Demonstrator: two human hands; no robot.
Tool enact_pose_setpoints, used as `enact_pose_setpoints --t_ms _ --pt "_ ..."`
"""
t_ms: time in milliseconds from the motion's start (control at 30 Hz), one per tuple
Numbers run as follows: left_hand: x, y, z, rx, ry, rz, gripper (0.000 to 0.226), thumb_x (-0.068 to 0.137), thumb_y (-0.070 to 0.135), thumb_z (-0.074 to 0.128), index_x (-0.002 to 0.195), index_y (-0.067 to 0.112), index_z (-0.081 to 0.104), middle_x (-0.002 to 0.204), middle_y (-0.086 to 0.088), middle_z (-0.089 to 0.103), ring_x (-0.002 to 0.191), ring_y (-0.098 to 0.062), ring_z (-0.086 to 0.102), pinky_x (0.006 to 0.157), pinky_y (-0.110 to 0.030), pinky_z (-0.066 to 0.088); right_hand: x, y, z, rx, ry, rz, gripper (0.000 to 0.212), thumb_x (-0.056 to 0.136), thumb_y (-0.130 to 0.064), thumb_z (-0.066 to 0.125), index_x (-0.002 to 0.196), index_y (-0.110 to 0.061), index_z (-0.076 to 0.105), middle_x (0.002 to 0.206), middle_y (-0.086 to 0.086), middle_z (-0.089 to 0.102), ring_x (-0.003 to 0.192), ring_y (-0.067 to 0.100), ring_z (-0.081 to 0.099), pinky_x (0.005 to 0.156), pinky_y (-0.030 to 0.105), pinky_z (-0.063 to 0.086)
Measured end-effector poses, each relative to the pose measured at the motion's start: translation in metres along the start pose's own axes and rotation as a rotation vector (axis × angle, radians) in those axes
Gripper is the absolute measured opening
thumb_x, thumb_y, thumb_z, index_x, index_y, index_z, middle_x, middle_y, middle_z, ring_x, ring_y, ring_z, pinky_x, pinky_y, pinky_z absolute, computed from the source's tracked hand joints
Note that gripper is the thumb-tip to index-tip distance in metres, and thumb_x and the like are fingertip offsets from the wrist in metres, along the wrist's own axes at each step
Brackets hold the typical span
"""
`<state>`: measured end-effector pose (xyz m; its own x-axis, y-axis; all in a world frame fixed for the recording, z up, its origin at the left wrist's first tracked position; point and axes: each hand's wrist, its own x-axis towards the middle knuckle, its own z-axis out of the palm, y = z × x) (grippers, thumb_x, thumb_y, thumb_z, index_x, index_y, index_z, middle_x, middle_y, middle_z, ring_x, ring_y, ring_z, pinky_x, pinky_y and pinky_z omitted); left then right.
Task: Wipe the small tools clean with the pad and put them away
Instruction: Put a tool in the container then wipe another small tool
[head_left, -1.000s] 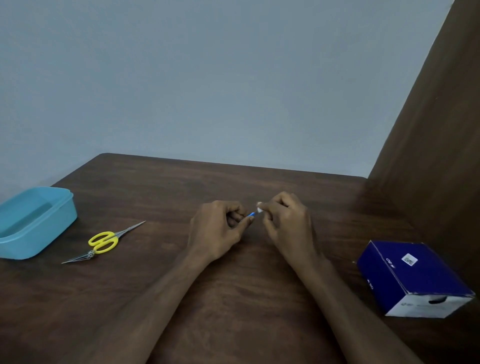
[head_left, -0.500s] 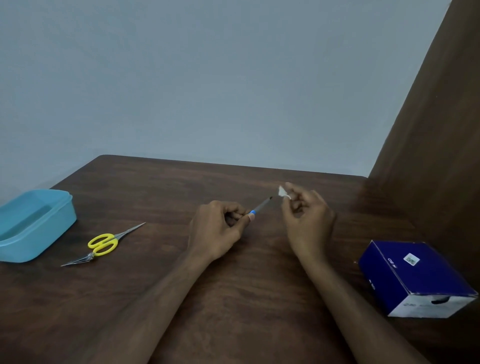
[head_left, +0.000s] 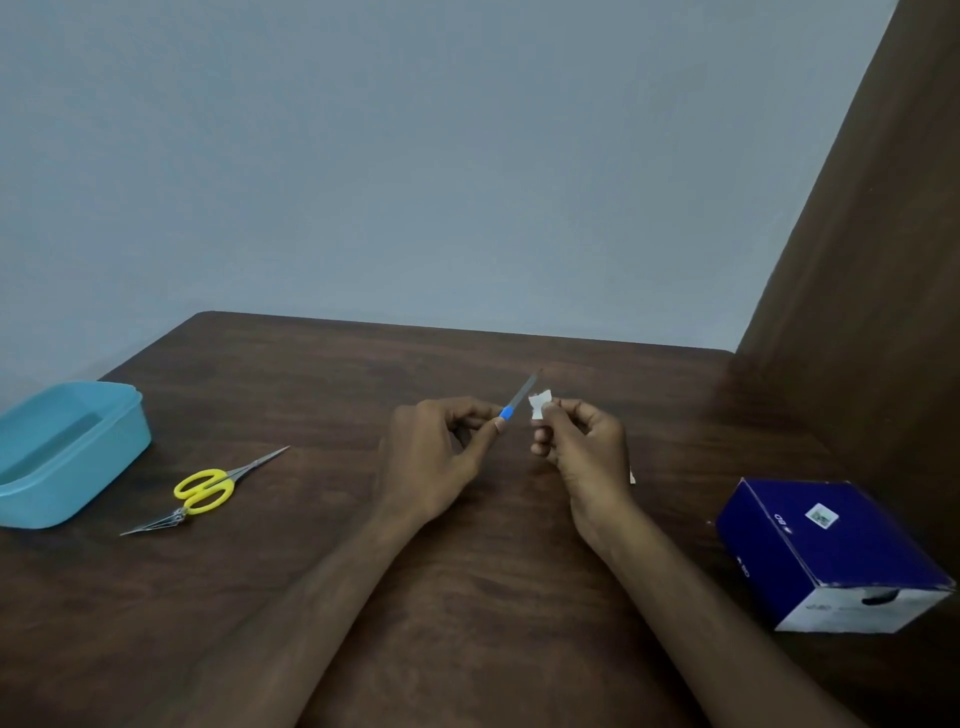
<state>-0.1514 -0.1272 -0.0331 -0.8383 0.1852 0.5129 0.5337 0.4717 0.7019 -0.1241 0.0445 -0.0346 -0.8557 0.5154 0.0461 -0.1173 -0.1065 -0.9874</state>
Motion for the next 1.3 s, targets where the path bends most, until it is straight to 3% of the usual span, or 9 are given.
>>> enact_pose_setpoints --t_ms 100,267,467,600,767,933,1133,1300 --pt "-0.002 0.004 -0.002 0.062 0.04 0.062 0.011 0.093 0.041 0.081 0.103 0.041 0.083 0.083 0.027 0.076 0.08 0.005 0.071 0.064 -0.025 0.059 -0.005 -0.002 0.003 -0.035 -0.048 -0.043 0.022 0.106 -0.015 0.06 0.092 -0.005 0.073 0.075 0.003 0.073 0.066 0.014 0.064 0.067 0.033 0.059" --pt "-0.002 0.009 -0.006 0.107 0.07 0.124 0.012 0.094 0.05 0.077 0.103 0.043 0.083 0.083 0.026 0.076 0.078 0.002 0.069 0.063 -0.03 0.058 -0.009 0.002 0.005 -0.168 -0.061 -0.143 0.023 0.105 -0.021 0.064 0.091 -0.01 0.077 0.069 0.002 0.069 0.06 0.01 0.063 0.068 0.039 0.056" --pt "-0.002 0.004 -0.004 0.217 0.067 0.074 0.014 0.092 0.054 0.078 0.096 0.041 0.083 0.077 0.023 0.073 0.073 0.003 0.067 0.059 -0.026 0.055 -0.008 -0.001 0.009 0.026 -0.136 -0.044 0.021 0.106 -0.009 0.061 0.092 -0.008 0.077 0.068 -0.001 0.067 0.065 0.008 0.06 0.064 0.03 0.053" --pt "-0.002 0.003 0.0 0.316 0.087 0.083 0.019 0.092 0.058 0.074 0.089 0.04 0.076 0.077 0.021 0.071 0.075 -0.001 0.066 0.058 -0.029 0.054 -0.005 -0.004 0.008 0.142 -0.1 -0.024 0.016 0.103 -0.009 0.065 0.093 -0.004 0.077 0.066 0.0 0.063 0.063 0.008 0.057 0.059 0.025 0.052" --pt "-0.003 0.005 0.002 0.307 0.088 0.082 0.022 0.093 0.056 0.075 0.083 0.036 0.073 0.071 0.021 0.068 0.072 0.0 0.064 0.054 -0.022 0.043 -0.005 -0.01 0.004 0.212 -0.103 -0.012 0.018 0.101 -0.006 0.067 0.085 -0.003 0.076 0.069 0.004 0.063 0.061 0.008 0.056 0.058 0.025 0.05" --pt "-0.001 0.002 0.001 0.28 0.058 0.065 0.016 0.092 0.053 0.077 0.087 0.038 0.075 0.076 0.022 0.07 0.077 -0.002 0.063 0.055 -0.02 0.038 -0.011 -0.008 0.004 0.047 -0.175 0.013 0.019 0.099 -0.003 0.067 0.084 -0.007 0.079 0.07 0.007 0.069 0.059 0.012 0.058 0.058 0.028 0.052" --pt "-0.001 0.0 0.004 0.309 0.012 0.064 0.024 0.092 0.059 0.073 0.084 0.036 0.071 0.076 0.019 0.068 0.078 -0.002 0.061 0.055 -0.024 0.036 -0.002 -0.014 -0.003 0.164 -0.042 -0.007 0.018 0.098 -0.005 0.069 0.082 -0.005 0.078 0.071 0.006 0.068 0.06 0.01 0.056 0.058 0.026 0.05" --pt "0.001 0.0 0.002 0.216 -0.043 0.015 0.018 0.092 0.052 0.076 0.084 0.036 0.075 0.073 0.026 0.071 0.073 0.003 0.066 0.056 -0.02 0.039 -0.005 -0.01 -0.004 0.103 -0.102 0.016 0.016 0.099 -0.004 0.067 0.086 -0.002 0.076 0.072 0.008 0.07 0.059 0.013 0.058 0.059 0.028 0.052"
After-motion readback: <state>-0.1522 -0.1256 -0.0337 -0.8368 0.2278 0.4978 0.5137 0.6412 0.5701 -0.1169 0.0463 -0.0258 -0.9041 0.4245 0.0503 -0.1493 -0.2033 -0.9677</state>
